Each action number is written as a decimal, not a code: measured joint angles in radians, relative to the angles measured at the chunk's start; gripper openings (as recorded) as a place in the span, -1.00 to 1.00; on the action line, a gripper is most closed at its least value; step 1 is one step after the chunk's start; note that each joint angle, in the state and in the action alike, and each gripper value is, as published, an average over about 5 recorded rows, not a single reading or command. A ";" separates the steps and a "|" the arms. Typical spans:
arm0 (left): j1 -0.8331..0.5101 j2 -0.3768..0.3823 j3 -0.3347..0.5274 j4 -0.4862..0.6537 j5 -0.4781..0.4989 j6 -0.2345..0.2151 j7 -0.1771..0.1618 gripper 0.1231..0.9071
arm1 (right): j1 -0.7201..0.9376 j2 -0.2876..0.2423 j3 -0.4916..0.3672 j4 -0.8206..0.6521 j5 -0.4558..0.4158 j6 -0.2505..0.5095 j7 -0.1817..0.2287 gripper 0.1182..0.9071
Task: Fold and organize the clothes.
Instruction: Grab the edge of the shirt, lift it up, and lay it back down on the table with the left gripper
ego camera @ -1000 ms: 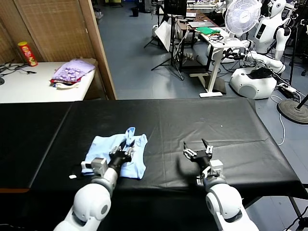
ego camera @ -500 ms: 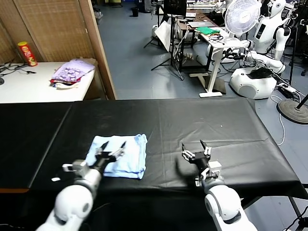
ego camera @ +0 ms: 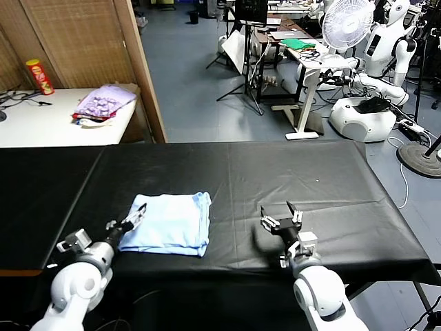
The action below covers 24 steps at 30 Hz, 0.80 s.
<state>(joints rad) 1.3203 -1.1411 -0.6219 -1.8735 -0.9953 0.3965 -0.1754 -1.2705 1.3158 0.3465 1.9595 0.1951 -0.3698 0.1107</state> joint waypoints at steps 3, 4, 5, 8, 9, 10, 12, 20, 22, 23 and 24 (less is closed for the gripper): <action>-0.001 -0.003 -0.007 0.020 -0.039 0.002 -0.001 0.72 | 0.000 0.000 0.000 -0.001 0.000 0.001 -0.001 0.72; -0.001 -0.003 -0.010 0.026 -0.051 0.001 -0.001 0.72 | 0.000 0.000 0.000 -0.001 0.000 0.002 -0.001 0.72; -0.001 -0.003 -0.012 0.031 -0.062 0.001 -0.001 0.71 | 0.000 0.001 0.000 -0.002 0.000 0.002 -0.001 0.72; 0.002 -0.004 -0.021 0.045 -0.098 -0.002 -0.002 0.56 | 0.001 0.001 -0.002 -0.004 0.000 0.002 -0.001 0.72; 0.003 -0.004 -0.024 0.049 -0.109 -0.003 -0.003 0.44 | 0.001 0.002 -0.003 -0.005 0.000 0.002 -0.001 0.72; 0.004 -0.005 -0.027 0.051 -0.117 -0.004 -0.004 0.32 | 0.002 0.003 -0.004 -0.006 -0.001 0.002 -0.001 0.72; 0.007 -0.005 -0.032 0.055 -0.129 -0.004 -0.004 0.02 | 0.002 0.006 -0.007 -0.007 -0.003 0.002 -0.001 0.72; 0.018 -0.008 -0.037 0.036 -0.059 -0.019 0.006 -0.91 | 0.001 0.010 -0.011 -0.008 -0.016 0.002 0.000 0.72; 0.018 -0.008 -0.037 0.023 0.011 -0.034 0.012 -0.95 | -0.001 0.010 -0.009 -0.007 -0.021 0.001 0.002 0.72; 0.018 -0.006 -0.036 0.016 0.057 -0.040 0.013 -0.95 | -0.001 0.010 -0.008 -0.007 -0.024 0.000 0.002 0.72; 0.018 -0.003 -0.037 0.009 0.109 -0.043 0.013 -0.95 | -0.002 0.010 -0.008 -0.007 -0.027 0.000 0.003 0.72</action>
<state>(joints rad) 1.3380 -1.1441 -0.6584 -1.8644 -0.8866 0.3533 -0.1628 -1.2724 1.3259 0.3382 1.9524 0.1685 -0.3699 0.1132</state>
